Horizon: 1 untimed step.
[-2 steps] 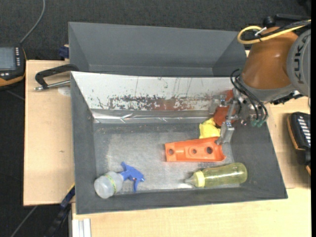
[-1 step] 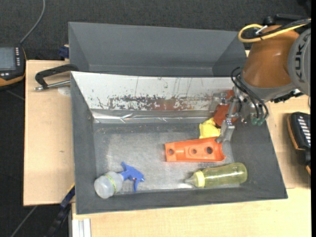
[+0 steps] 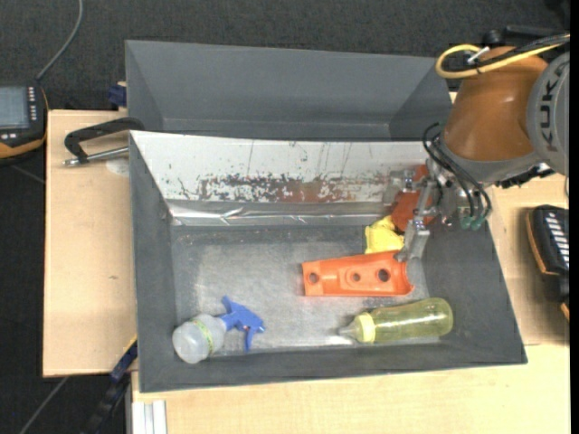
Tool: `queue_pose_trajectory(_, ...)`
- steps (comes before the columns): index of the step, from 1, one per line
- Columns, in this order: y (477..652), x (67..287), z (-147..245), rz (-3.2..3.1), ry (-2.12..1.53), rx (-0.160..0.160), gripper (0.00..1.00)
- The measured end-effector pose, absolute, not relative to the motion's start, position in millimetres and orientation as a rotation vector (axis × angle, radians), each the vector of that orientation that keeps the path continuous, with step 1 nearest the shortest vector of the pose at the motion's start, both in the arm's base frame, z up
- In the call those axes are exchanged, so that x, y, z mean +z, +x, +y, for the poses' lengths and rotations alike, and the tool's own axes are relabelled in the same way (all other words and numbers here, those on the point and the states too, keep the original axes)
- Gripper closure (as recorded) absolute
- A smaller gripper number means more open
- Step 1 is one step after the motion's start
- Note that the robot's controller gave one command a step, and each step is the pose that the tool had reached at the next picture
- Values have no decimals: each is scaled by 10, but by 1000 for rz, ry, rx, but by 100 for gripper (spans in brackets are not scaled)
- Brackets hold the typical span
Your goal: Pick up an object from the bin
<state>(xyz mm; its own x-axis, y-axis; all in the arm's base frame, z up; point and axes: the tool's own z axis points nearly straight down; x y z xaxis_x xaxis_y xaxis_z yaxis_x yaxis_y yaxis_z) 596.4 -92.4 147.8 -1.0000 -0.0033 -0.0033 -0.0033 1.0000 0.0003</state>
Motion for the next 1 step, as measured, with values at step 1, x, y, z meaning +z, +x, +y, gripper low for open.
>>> queue_pose_trajectory(1, 5852, 1789, -1050, 3128, -239, 1, 0)
